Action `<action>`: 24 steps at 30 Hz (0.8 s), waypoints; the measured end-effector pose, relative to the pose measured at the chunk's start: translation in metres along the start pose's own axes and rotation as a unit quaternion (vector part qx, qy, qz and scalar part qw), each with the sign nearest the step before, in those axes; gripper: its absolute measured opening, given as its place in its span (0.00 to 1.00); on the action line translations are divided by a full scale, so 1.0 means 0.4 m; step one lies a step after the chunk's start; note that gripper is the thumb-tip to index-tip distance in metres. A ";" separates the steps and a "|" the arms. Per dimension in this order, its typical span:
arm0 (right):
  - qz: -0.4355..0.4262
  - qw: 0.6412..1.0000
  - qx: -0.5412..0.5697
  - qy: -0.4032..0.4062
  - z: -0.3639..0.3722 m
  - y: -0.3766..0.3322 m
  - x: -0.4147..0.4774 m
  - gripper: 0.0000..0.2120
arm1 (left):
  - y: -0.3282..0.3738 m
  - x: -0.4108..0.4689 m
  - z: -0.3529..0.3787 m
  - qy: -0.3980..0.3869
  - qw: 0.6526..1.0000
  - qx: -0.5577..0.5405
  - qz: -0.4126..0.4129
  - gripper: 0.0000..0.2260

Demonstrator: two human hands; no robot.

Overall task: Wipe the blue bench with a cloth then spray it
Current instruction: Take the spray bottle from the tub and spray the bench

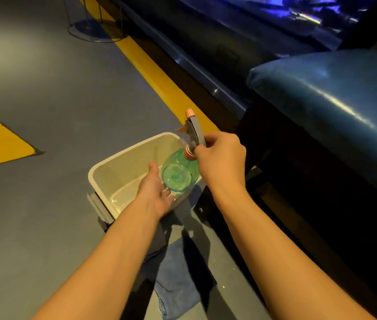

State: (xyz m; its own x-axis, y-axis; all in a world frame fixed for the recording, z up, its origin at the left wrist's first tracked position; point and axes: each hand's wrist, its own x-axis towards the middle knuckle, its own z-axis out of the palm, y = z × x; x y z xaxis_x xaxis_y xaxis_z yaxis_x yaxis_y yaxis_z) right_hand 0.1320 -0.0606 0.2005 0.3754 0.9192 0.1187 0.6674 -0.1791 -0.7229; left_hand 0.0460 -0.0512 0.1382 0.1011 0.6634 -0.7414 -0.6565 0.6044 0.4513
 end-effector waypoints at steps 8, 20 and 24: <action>-0.069 0.993 0.084 0.041 -0.321 -0.085 -0.183 0.08 | -0.010 -0.335 0.043 -0.029 0.987 0.160 0.002 0.17; -0.213 0.921 0.320 0.063 -0.794 -0.076 -0.349 0.16 | -0.146 -0.757 0.206 -0.274 0.853 0.441 -0.044 0.25; -0.168 0.958 0.233 -0.016 -0.910 -0.041 -0.330 0.18 | -0.235 -0.799 0.289 -0.307 0.832 0.449 -0.107 0.25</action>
State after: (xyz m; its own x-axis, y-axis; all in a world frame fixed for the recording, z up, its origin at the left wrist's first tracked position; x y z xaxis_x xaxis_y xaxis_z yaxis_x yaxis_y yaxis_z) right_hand 0.3056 -0.3065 0.4445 0.1636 0.9093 0.3826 0.3853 0.2981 -0.8733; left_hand 0.1618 -0.2692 0.3901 0.6884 0.4312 -0.5833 0.2214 0.6409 0.7350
